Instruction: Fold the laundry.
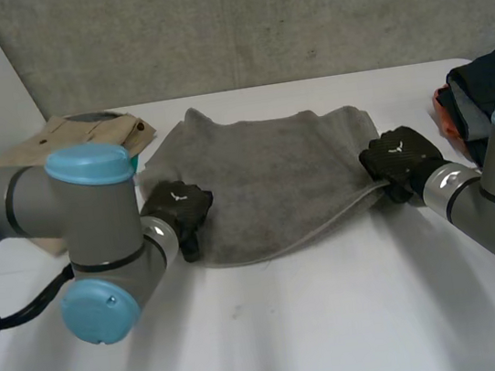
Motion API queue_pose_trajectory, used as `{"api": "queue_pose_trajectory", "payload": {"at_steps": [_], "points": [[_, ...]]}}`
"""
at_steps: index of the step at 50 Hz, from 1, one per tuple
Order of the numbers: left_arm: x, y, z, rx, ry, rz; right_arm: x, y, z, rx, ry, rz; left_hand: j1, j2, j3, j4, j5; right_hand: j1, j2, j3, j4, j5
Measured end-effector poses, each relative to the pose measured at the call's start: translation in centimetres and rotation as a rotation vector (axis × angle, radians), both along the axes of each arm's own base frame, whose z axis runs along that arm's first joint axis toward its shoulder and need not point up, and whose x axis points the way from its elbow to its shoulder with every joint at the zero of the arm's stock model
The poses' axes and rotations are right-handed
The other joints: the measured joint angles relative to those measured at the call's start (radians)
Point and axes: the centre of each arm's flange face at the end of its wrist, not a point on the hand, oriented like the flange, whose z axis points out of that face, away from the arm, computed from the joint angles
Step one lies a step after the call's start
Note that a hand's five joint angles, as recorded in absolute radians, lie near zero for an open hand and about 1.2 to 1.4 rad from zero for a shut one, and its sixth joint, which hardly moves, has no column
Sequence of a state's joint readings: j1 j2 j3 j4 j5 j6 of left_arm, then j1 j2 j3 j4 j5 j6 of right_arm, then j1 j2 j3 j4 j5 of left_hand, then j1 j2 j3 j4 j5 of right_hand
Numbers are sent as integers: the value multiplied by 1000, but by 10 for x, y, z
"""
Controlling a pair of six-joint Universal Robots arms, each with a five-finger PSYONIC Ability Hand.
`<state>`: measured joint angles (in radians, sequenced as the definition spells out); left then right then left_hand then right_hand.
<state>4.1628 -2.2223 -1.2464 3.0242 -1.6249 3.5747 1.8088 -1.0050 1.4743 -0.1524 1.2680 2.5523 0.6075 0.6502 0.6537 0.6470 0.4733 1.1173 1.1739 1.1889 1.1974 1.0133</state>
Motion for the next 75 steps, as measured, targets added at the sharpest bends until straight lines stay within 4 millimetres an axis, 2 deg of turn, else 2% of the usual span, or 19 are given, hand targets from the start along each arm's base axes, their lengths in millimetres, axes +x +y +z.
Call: {"api": "queue_pose_trajectory", "payload": {"at_steps": [1, 4, 7, 11, 15, 19, 22, 27, 35, 41, 47, 54, 56, 57, 59, 63, 68, 72, 75], "points": [[2, -4, 7, -17, 15, 10, -2, 1, 0, 14, 1, -6, -118, -133, -135, -130, -131, 0, 0, 0, 0, 0], [10, -13, 23, -59, 52, 32, -6, 1, 0, 39, -8, -22, -217, -250, -252, -257, -257, 0, 0, 0, 0, 0], [21, -26, 39, -111, 89, 44, -10, -1, 0, 60, -25, -44, -230, -284, -288, -289, -298, 0, 0, 0, 0, 0], [32, -39, 49, -153, 97, 17, -15, -3, -1, 81, -46, -67, -230, -293, -294, -295, -305, 0, 0, 0, 0, 0], [40, -52, 48, -182, 48, -60, -17, -3, -3, 100, -64, -81, -219, -277, -284, -283, -273, 0, 0, 0, 0, 0], [42, -64, 41, -205, -17, -139, -17, -1, -6, 118, -80, -85, -119, -174, -176, -168, -165, 0, 0, 0, 0, 0], [43, -74, 31, -210, -82, -202, -16, 1, -8, 131, -89, -85, 28, -29, -36, -25, -28, 0, 0, 0, 0, -2], [44, -83, 15, -160, -149, -242, -16, 2, -9, 136, -94, -83, 133, 79, 75, 83, 78, 0, 0, 0, 0, 0], [45, -87, -6, -46, -167, -243, -17, 2, -10, 139, -89, -86, 62, 15, 15, 8, 12, 0, 0, 0, 0, 0], [38, -93, -15, -63, -157, -226, -17, 4, -13, 144, -78, -85, -65, -104, -104, -109, -114, 0, 0, 0, 0, 0], [27, -96, -24, -91, -172, -229, -19, 4, -13, 146, -75, -87, -62, -108, -108, -110, -112, 0, 0, 0, 0, 0], [17, -99, -32, -113, -217, -231, -22, 3, -12, 148, -75, -95, 98, 47, 34, 44, 41, 0, 0, 0, 0, 0], [15, -100, -34, -119, -230, -229, -22, 3, -12, 148, -76, -98, 296, 237, 216, 224, 219, 0, 0, 0, 0, 0], [14, -100, -34, -125, -237, -227, -23, 3, -11, 148, -77, -100, 447, 382, 375, 370, 364, 0, 0, 0, 0, 0], [13, -101, -34, -133, -250, -222, -24, 2, -10, 148, -79, -104, 557, 508, 495, 507, 493, 0, 0, 0, 0, 0], [13, -103, -28, -151, -272, -193, -27, 2, -4, 150, -88, -116, 557, 542, 533, 546, 506, 0, 0, 0, 0, 0], [26, -97, -7, -127, -289, -126, -35, 5, 13, 171, -109, -132, 557, 542, 533, 546, 506, 0, 0, 0, 0, 0], [43, -84, 7, -64, -307, -88, -39, 11, 25, 206, -101, -109, 557, 542, 533, 546, 506, 0, 0, 0, 0, 0], [61, -64, 15, 24, -343, -67, -44, 22, 32, 261, -41, -44, 557, 542, 533, 546, 506, 0, 0, 0, 0, 0]]}}
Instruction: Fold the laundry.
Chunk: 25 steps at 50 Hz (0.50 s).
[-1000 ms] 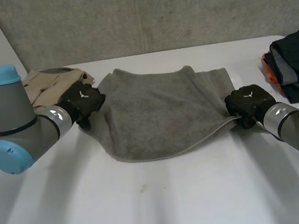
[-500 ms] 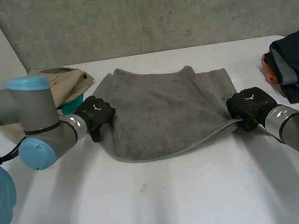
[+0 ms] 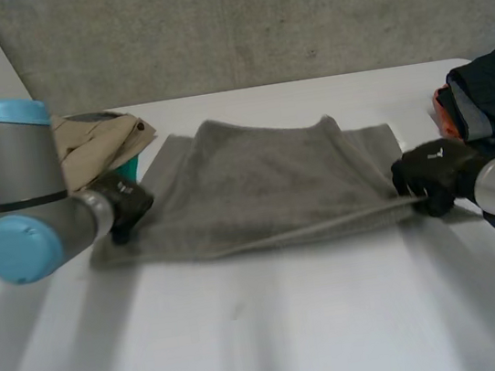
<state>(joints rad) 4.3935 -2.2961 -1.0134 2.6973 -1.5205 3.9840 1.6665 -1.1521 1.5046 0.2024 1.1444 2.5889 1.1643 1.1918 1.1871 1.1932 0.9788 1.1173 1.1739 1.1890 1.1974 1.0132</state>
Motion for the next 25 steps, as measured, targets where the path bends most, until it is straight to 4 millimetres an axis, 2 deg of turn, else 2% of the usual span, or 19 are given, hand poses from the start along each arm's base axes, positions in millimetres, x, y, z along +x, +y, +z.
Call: {"api": "queue_pose_trajectory", "payload": {"at_steps": [1, 3, 7, 10, 13, 18, 19, 20, 25], "points": [[11, 14, 3, 53, -29, 13, -4, 9, 4, 43, 57, 67, 0, 0, 0, 0, 0, 0, 0, 0, 0, -1], [21, 30, 5, 108, -62, 17, -7, 19, 9, 86, 121, 144, 0, 0, 0, 0, 0, 0, 0, 0, 0, 0], [34, 59, 3, 193, -118, -9, -14, 38, 20, 160, 268, 324, 0, 0, 1, 0, 0, 0, 0, 0, 0, 0], [36, 69, -1, 215, -139, -35, -16, 44, 25, 187, 330, 400, 0, 1, 1, 0, 0, 0, 0, 0, 0, 0], [34, 68, -2, 200, -142, -46, -17, 42, 27, 203, 365, 431, 0, 1, 1, 0, 0, 0, 0, 0, 0, 0], [16, 37, 7, 70, -85, -19, -9, 14, 24, 158, 353, 356, 0, 1, 1, 0, 0, 0, 0, 0, 0, 0], [16, 37, 7, 70, -85, -19, -9, 14, 24, 158, 353, 356, 0, 1, 1, 0, 0, 0, 0, 0, 0, 0], [8, 21, 15, 8, -42, 1, -4, 0, 25, 109, 335, 308, 0, 1, 1, 0, 0, 0, 0, 0, 0, 1], [-15, -22, 55, -186, 136, 58, 12, -45, 43, -141, 266, 162, 0, 1, 1, 1, 0, 0, 0, 0, 0, 4]]}}
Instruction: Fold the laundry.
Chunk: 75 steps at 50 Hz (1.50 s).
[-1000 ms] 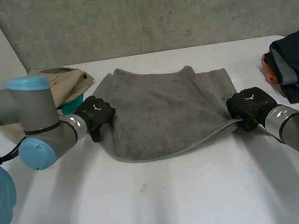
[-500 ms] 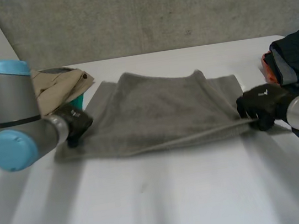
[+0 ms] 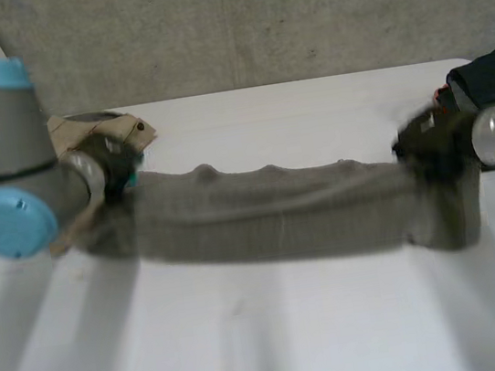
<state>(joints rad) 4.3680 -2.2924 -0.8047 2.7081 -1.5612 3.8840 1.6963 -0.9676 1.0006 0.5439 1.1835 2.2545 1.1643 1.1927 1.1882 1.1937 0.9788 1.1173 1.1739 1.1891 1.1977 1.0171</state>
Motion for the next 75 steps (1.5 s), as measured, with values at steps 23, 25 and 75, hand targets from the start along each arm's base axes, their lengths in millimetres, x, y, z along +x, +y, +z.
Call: {"api": "queue_pose_trajectory", "payload": {"at_steps": [23, 25, 75], "points": [[-18, -19, 118, -404, 577, 20, 15, -70, 101, -753, -614, -97, 0, 1, 0, 0, 0, 0, 0, 0, 0, 6], [-17, -17, 97, -345, 534, 23, 15, -68, 82, -668, -590, -107, 0, 1, 0, 0, 0, 0, 0, 0, 0, 6], [73, 22, -94, 71, -69, 7, -5, 3, -95, -6, -337, -209, -722, -748, -744, -750, -707, 0, 2, 0, 1, 6]]}}
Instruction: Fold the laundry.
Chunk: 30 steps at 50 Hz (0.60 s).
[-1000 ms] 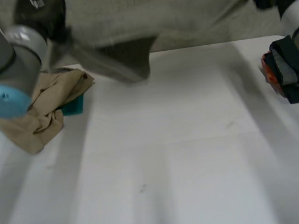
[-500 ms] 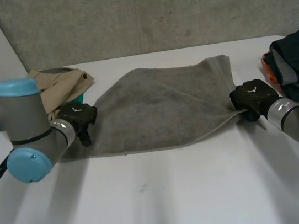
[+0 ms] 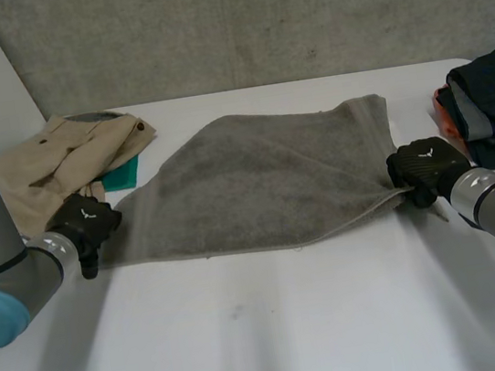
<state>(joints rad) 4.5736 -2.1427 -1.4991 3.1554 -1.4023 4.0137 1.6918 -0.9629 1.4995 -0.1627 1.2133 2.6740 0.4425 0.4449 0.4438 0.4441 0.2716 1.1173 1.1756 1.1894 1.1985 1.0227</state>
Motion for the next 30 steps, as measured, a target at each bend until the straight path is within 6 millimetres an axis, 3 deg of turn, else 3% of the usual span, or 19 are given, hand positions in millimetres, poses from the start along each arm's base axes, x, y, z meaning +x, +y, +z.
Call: {"api": "queue_pose_trajectory", "payload": {"at_steps": [10, 30], "points": [[-8, -8, -12, 43, 25, -24, 1, 2, -2, 1, 11, 7, 15, 21, 20, 26, 27, 0, 0, 0, 0, 0], [-18, -28, -21, 26, 26, -16, 0, 6, -6, 13, 16, 9, 279, 276, 277, 275, 233, 0, 0, 0, 0, 0]]}}
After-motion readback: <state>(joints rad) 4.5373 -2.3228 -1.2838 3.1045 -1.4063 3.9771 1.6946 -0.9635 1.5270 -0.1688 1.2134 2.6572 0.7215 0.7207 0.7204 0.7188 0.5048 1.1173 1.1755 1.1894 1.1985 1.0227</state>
